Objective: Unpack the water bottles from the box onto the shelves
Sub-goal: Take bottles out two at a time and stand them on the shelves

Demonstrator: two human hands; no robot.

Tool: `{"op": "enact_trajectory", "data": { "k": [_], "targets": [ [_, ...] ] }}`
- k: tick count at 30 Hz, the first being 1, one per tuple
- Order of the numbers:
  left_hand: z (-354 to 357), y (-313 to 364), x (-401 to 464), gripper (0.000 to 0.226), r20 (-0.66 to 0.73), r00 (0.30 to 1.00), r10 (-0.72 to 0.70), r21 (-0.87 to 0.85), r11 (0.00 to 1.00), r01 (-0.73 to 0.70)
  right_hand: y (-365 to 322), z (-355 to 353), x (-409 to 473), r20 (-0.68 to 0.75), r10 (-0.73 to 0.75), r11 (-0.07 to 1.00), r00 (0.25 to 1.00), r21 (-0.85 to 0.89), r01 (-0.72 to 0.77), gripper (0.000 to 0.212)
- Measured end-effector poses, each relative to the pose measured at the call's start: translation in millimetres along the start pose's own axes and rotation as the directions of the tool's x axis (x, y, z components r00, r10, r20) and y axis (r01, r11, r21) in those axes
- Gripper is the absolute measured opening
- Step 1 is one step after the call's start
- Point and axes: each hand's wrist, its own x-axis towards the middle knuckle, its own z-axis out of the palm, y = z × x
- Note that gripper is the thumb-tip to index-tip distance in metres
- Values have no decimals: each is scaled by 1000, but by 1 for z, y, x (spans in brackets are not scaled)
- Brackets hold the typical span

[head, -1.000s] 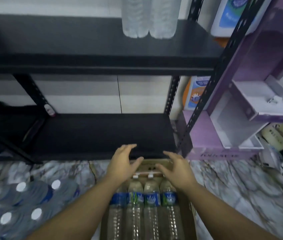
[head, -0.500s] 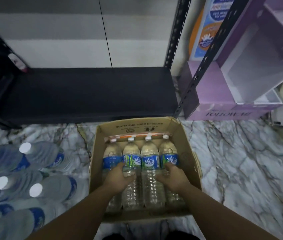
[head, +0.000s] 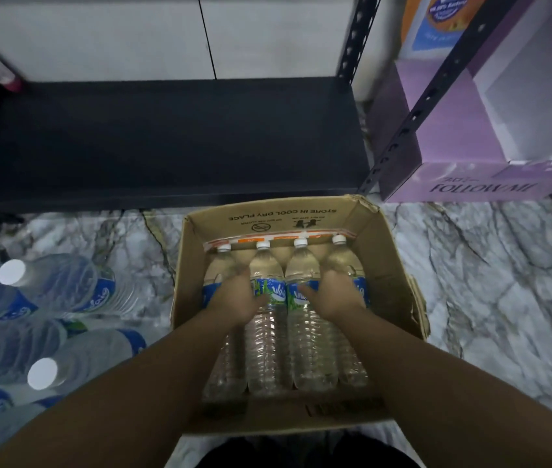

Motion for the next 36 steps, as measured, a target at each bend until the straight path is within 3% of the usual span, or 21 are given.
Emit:
{"op": "enact_trajectory", "data": {
  "k": [3, 8, 15, 19, 23, 25, 27, 30, 33, 36],
  "targets": [
    [-16, 0, 8, 51, -112, 991, 78, 65, 995, -71, 0, -5, 20, -143, -139, 987, 980, -97, 126, 64],
    [-20, 6, 17, 63, -145, 983, 113, 103, 990, -99, 8, -6, 40, -29, -183, 983, 983, -27, 182, 69],
    [-26, 12, 47, 72, 41, 999, 24, 111, 993, -29, -3, -8, 50, 69, -93, 995, 993, -29, 95, 93],
    [-25, 12, 66, 76, 146, 989, 13, 29, 999, -17, -5, -2, 69, 165, -62, 997, 984, -34, 68, 108],
    [-22, 16, 66, 81, 159, 987, -7, -67, 998, 18, 10, 14, 85, 102, -83, 996, 991, 52, 78, 122],
    [-25, 20, 61, 73, 156, 987, -46, -141, 988, 68, 8, 7, 75, 76, -98, 989, 992, 114, 89, 111],
    [-29, 22, 53, 84, 144, 986, -86, -249, 961, 121, 8, -1, 58, 5, -139, 963, 990, 234, 134, 101],
    [-35, 19, 37, 92, 153, 987, -40, -467, 878, 108, 13, -7, 34, -104, -169, 902, 980, 385, 196, 95],
    [-39, 16, 14, 96, 154, 988, 19, -593, 802, 77, 15, -11, 6, -169, -192, 763, 967, 594, 255, 86],
    [-39, 12, -14, 103, 111, 989, 95, -666, 746, 3, 17, -14, -19, -104, -171, 623, 980, 758, 190, 89]
  ]
}}
